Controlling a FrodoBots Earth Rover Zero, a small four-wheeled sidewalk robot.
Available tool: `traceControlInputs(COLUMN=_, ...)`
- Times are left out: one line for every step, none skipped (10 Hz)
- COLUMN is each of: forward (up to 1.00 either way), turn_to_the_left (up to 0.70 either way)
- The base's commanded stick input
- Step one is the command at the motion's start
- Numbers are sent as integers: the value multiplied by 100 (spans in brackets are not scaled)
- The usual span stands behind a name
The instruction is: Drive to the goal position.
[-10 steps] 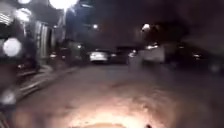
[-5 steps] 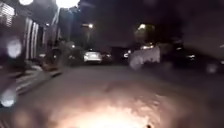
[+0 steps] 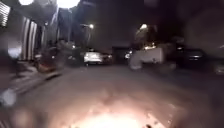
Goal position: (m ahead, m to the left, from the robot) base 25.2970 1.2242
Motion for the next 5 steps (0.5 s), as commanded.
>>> traceControlInputs(forward=70, turn_to_the_left=0)
traceControlInputs(forward=70, turn_to_the_left=0)
traceControlInputs(forward=70, turn_to_the_left=0)
traceControlInputs(forward=70, turn_to_the_left=0)
traceControlInputs(forward=70, turn_to_the_left=0)
